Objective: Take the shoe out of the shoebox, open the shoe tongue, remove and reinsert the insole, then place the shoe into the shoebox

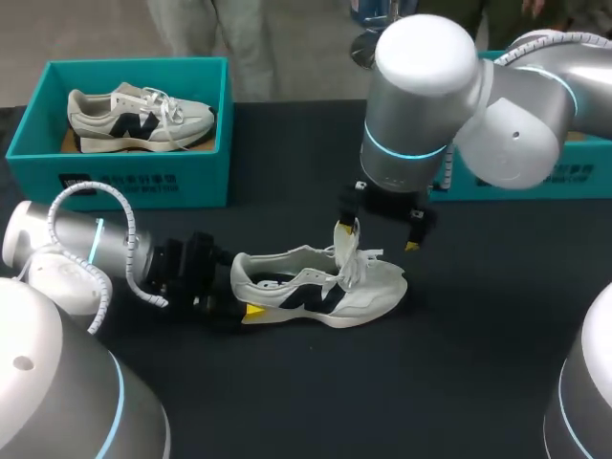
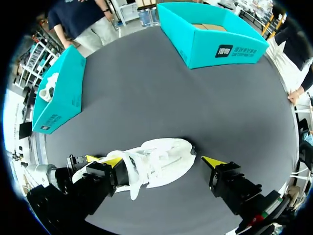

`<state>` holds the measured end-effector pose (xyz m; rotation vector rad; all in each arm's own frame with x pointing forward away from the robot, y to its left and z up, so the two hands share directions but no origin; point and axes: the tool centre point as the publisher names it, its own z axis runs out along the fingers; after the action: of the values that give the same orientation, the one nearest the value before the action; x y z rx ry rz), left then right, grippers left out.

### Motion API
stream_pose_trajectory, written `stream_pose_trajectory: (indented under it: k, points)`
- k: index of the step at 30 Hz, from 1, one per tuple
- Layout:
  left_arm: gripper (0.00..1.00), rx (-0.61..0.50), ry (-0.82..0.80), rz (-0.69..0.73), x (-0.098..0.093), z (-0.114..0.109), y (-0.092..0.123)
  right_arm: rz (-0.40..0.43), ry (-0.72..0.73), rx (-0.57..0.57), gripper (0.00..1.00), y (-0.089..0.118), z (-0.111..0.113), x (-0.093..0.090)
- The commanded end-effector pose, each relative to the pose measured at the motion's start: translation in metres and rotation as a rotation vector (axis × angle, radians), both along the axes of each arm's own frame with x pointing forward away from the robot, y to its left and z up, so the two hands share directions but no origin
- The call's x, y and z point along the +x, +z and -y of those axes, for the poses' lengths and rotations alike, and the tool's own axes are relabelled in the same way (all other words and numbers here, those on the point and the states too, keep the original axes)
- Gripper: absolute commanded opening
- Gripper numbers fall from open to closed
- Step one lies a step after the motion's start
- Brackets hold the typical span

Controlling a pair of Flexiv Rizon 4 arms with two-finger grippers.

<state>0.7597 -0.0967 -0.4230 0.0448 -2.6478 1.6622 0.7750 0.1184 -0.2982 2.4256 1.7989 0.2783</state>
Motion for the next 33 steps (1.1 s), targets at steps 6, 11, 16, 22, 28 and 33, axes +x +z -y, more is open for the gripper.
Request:
stream_pose_trajectory:
  k: [6,11,16,22,28,33]
  points:
    - [0.0,0.002,0.0,0.001,0.0,0.0,-0.001,0.149,0.503,0.0,1.0,0.024,-0.019,-0.01]
    - [0.0,0.002,0.0,0.001,0.0,0.0,-0.001,0.101,0.614,-0.033,1.0,0.022,-0.029,-0.011]
    - [0.0,0.002,0.0,0.001,0.0,0.0,-0.001,0.101,0.614,-0.033,1.0,0.022,-0.029,-0.011]
    - [0.0,0.002,0.0,0.001,0.0,0.0,-0.001,0.101,0.614,-0.033,1.0,0.022,-0.029,-0.011]
    - [0.0,0.002,0.0,0.001,0.0,0.0,-0.001,0.101,0.614,-0.033,1.0,0.022,-0.029,-0.011]
    - [0.0,0.002,0.0,0.001,0.0,0.0,-0.001,0.156,0.752,-0.106,1.0,0.029,-0.034,0.0]
